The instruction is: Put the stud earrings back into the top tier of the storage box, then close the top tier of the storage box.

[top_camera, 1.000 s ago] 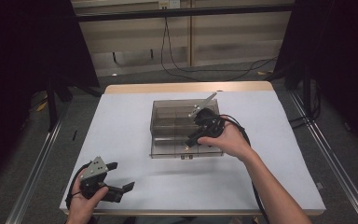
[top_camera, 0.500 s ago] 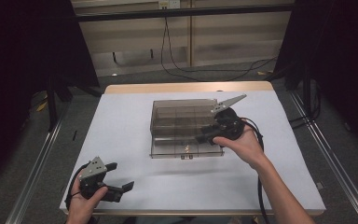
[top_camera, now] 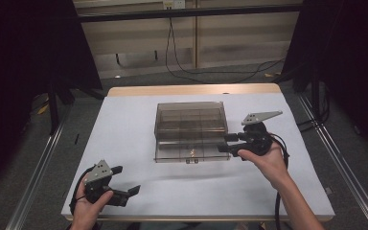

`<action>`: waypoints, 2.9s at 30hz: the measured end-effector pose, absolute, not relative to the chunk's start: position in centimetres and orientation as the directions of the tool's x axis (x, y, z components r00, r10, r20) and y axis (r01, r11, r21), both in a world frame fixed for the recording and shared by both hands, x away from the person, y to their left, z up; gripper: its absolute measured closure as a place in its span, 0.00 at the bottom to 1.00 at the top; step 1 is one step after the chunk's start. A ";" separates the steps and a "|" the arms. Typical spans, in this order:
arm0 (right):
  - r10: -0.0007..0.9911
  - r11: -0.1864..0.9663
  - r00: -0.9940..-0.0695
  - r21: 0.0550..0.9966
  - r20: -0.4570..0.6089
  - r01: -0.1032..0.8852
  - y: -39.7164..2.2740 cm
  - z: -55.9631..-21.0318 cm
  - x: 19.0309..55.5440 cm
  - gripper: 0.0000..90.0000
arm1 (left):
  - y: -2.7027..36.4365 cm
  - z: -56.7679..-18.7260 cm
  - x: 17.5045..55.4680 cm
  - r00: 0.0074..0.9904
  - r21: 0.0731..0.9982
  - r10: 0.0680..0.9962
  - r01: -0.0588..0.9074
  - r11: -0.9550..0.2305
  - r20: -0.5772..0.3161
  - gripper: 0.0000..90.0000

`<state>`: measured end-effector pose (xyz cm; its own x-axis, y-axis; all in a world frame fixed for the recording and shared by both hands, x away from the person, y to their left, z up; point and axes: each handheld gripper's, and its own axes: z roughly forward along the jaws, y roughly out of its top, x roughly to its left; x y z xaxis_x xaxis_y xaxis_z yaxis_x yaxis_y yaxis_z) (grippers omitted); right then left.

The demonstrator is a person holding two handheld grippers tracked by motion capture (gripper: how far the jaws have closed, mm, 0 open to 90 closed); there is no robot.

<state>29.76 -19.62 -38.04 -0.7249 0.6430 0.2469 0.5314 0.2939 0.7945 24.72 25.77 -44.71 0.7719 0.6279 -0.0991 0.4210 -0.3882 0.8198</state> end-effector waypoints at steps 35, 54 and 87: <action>0.773 0.200 -0.578 0.764 0.262 0.614 -24.8 -43.2 21.3 0.33 | 18.0 -43.1 25.0 0.870 0.820 0.481 0.353 -0.450 -0.110 0.23; 0.764 0.206 -0.583 0.754 0.274 0.624 -24.6 -44.4 20.4 0.31 | 12.6 -42.1 26.7 0.925 0.843 0.373 0.256 -0.473 -0.072 0.87; 0.753 0.230 -0.599 0.743 0.274 0.629 -24.5 -44.9 20.6 0.29 | 8.7 -44.2 28.5 0.928 0.798 0.367 0.265 -0.542 -0.059 1.00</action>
<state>20.58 -24.46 -44.92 -0.5988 0.7525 0.2740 0.6285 0.2296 0.7431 28.48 8.74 -44.23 0.9282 0.3674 -0.0589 0.2650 -0.5417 0.7977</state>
